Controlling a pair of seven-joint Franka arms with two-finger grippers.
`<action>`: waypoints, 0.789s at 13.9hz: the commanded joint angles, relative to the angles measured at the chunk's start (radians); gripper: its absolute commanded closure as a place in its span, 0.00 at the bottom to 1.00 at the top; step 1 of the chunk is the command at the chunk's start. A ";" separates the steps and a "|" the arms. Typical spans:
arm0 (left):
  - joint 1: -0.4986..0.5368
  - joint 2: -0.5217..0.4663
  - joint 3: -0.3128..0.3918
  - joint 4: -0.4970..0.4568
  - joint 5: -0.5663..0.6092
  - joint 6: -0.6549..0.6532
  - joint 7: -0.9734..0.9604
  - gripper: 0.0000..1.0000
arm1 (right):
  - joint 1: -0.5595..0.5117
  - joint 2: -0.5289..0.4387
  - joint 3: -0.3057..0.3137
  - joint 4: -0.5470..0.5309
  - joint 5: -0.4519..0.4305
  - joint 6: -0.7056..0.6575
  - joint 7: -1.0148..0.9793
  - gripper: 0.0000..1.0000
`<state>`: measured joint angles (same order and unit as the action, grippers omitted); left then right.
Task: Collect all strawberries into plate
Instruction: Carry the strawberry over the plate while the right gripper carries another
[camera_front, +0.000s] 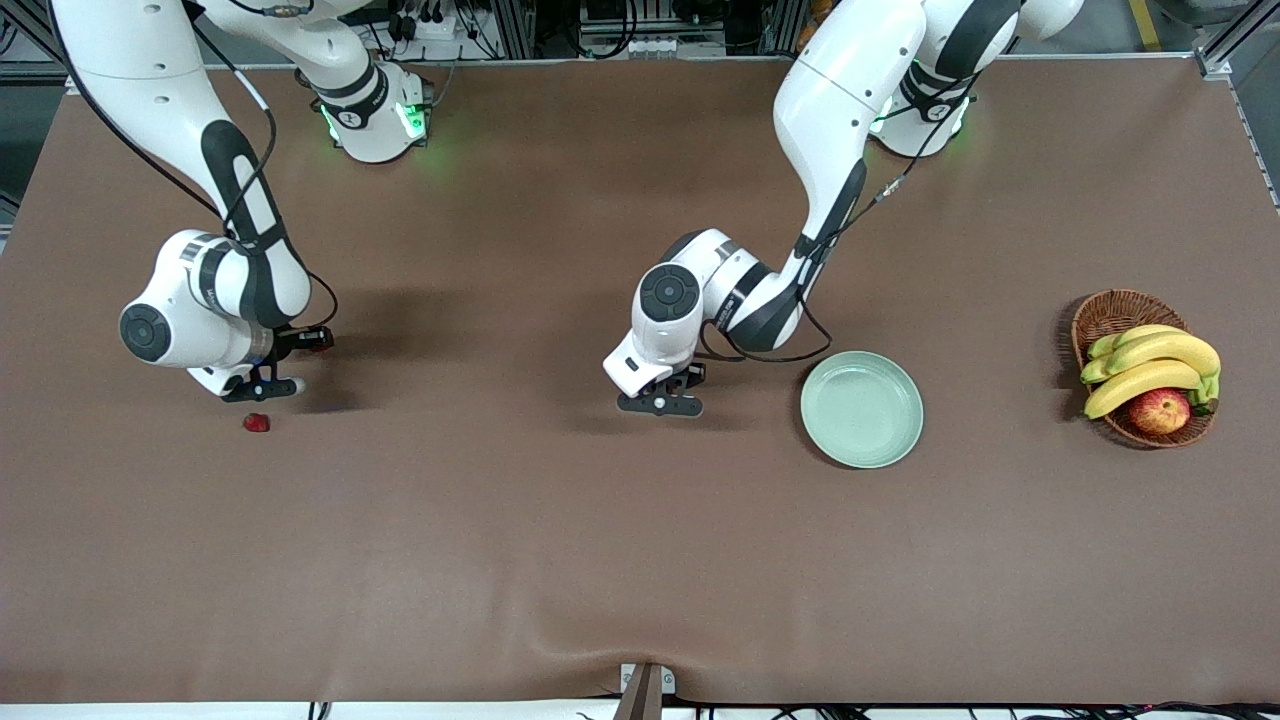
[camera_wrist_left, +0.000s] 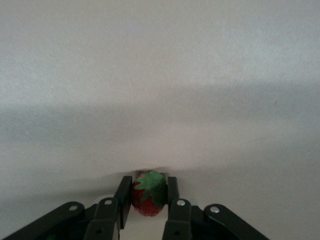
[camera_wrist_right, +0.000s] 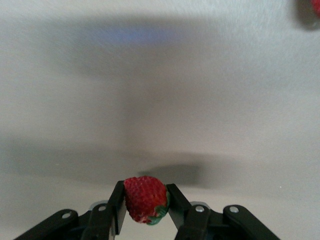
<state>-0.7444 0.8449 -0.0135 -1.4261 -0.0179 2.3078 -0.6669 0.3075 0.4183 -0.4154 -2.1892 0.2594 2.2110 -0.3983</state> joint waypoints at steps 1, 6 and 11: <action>0.011 -0.085 0.004 -0.013 0.018 -0.095 -0.036 0.82 | -0.007 -0.035 0.003 0.051 0.015 -0.075 -0.019 0.82; 0.117 -0.200 0.004 -0.036 0.019 -0.252 0.076 0.82 | 0.044 -0.030 0.009 0.160 0.017 -0.079 -0.027 0.83; 0.296 -0.296 0.006 -0.168 0.021 -0.254 0.266 0.82 | 0.198 -0.007 0.029 0.307 0.098 -0.073 -0.024 0.83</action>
<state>-0.5078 0.6057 0.0026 -1.5140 -0.0157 2.0536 -0.4677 0.4593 0.3952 -0.3908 -1.9378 0.3032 2.1488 -0.4112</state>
